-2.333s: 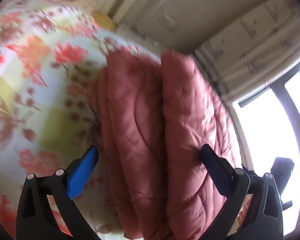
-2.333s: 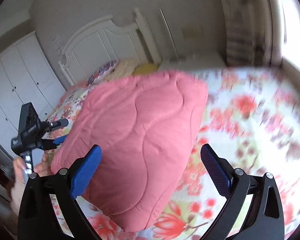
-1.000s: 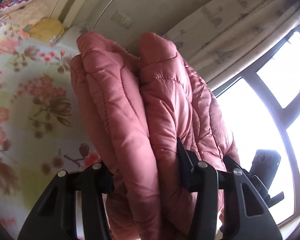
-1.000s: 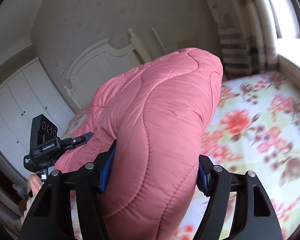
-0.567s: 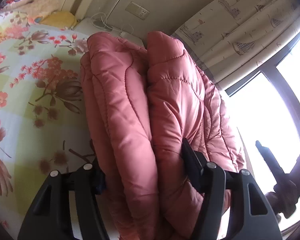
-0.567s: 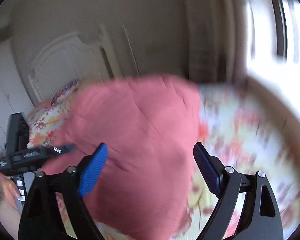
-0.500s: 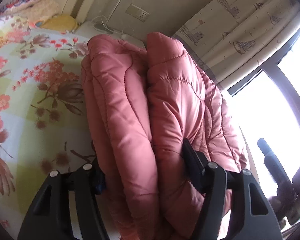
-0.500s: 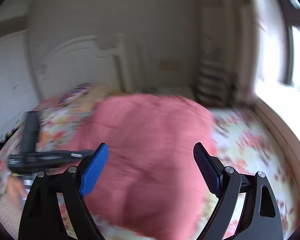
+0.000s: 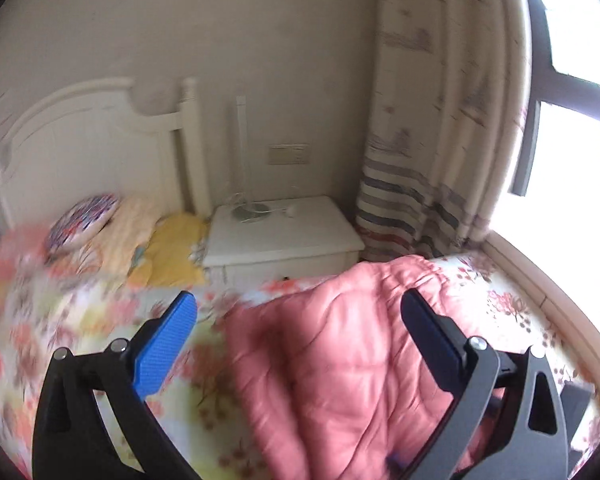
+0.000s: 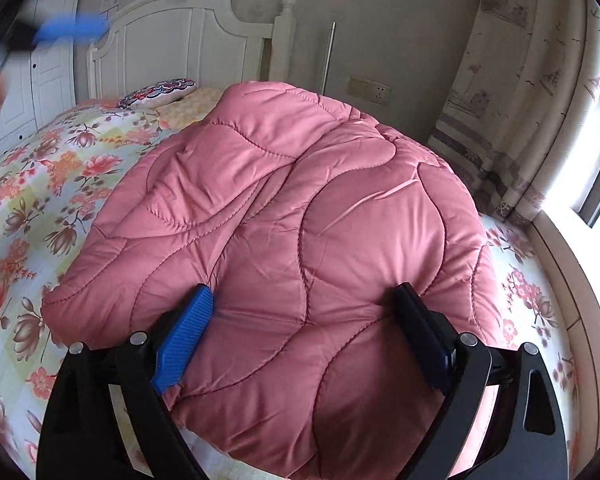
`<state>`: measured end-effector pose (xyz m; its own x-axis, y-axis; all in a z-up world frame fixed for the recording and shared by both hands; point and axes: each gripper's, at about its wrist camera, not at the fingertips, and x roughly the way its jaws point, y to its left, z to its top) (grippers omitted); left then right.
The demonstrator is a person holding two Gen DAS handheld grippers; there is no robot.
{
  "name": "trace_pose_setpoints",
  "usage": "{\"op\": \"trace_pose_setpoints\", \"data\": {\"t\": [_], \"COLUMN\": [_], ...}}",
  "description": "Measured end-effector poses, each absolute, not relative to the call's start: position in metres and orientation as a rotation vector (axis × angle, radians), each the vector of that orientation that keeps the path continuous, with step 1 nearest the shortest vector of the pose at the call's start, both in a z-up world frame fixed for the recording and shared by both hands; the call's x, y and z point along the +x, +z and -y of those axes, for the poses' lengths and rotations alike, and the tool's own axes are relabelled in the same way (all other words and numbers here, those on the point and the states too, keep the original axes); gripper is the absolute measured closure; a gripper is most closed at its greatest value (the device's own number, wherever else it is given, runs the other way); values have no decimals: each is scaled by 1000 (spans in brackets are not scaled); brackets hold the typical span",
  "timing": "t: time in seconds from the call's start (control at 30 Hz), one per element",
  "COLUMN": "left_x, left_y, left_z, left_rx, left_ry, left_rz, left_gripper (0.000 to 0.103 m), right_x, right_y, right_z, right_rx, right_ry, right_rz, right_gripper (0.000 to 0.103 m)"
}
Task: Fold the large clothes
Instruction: 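Lower the jacket bundle onto the bed with both grippers and press it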
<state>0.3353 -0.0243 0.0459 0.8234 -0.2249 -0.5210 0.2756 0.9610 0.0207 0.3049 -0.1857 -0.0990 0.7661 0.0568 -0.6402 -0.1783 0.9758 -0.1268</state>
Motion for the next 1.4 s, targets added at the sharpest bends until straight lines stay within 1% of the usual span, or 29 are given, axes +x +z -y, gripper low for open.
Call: {"op": "trace_pose_setpoints", "data": {"t": [0.03,0.07,0.17,0.2,0.23,0.27,0.3,0.4,0.67,0.87,0.93,0.97,1.07,1.13,1.17,1.23,1.27,1.3,1.4], "left_x": [346,353,376,384,392,400,404,403,405,404,404,404,404,404,404,404,403,403,403], "left_y": [43,39,17,3,-12,-33,-53,-77,-91,-90,-90,-90,-90,-90,-90,-91,-91,-91,-91], "left_z": [38,45,71,77,79,80,80,77,74,72,71,70,69,69,69,70,71,72,72], "left_rx": [123,138,192,227,252,289,323,388,349,335,327,319,315,313,308,318,326,330,327], "left_ry": [-291,-312,-379,-375,-360,-336,-323,-297,-272,-268,-265,-267,-259,-255,-256,-248,-241,-238,-239], "left_rz": [-566,-589,-685,-723,-756,-802,-811,-750,-720,-713,-714,-713,-705,-705,-703,-696,-693,-693,-694], "left_gripper": [5,14,30,33,38,40,39,38,37,36,36,36,36,36,35,35,35,35,35], "right_x": [307,307,305,304,303,302,302,301,304,305,301,298,289,290,296,312,313,314,317], "right_y": [-99,-98,-97,-98,-98,-99,-99,-100,-108,-107,-91,-80,-54,-50,-57,-87,-97,-107,-108], "right_z": [185,186,184,184,184,184,184,183,173,168,172,177,197,206,209,207,204,200,199], "right_rx": [-183,-182,-184,-186,-186,-187,-188,-191,-235,-240,-218,-192,-136,-135,-141,-179,-215,-236,-208], "right_ry": [128,128,129,132,134,137,138,152,149,147,178,187,147,120,113,116,104,88,68], "right_rz": [-689,-691,-696,-698,-698,-697,-695,-692,-682,-685,-688,-672,-606,-600,-633,-750,-741,-714,-725], "right_gripper": [13,13,13,13,13,13,13,13,12,13,17,22,22,22,22,17,14,12,12]}}
